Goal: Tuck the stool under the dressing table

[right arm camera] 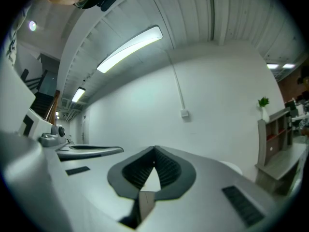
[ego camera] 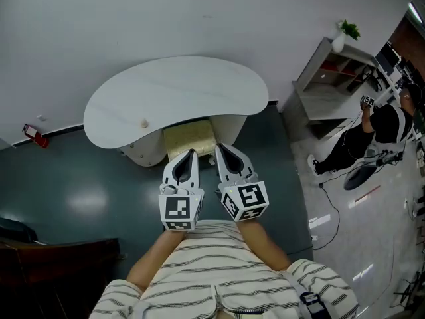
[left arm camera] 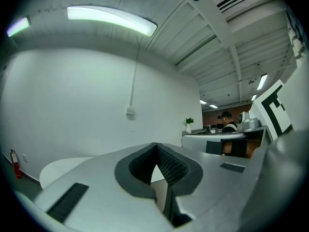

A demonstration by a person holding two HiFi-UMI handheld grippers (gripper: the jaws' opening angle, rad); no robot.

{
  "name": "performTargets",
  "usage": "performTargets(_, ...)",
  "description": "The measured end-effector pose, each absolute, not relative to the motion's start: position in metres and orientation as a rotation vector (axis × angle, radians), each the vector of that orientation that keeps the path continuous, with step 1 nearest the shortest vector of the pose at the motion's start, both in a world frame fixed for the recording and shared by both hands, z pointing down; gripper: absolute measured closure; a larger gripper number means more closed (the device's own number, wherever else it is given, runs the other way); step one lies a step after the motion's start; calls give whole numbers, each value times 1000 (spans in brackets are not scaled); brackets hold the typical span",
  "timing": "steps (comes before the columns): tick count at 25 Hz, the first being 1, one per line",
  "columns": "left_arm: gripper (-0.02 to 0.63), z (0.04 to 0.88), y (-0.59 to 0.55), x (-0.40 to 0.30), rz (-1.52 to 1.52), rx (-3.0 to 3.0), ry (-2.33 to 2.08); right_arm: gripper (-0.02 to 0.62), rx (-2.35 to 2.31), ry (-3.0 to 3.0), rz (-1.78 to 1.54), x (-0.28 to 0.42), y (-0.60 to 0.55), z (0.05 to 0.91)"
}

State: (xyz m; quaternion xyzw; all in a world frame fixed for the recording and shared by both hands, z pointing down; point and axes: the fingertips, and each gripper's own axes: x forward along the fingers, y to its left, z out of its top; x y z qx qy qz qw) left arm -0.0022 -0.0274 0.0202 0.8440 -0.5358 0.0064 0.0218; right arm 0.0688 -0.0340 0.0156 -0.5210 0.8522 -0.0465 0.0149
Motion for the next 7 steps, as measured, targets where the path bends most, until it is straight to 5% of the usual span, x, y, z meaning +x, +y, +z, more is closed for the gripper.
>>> performTargets(7, 601, 20, -33, 4, 2, 2602, -1652, 581, -1619, 2661, -118, 76, -37, 13)
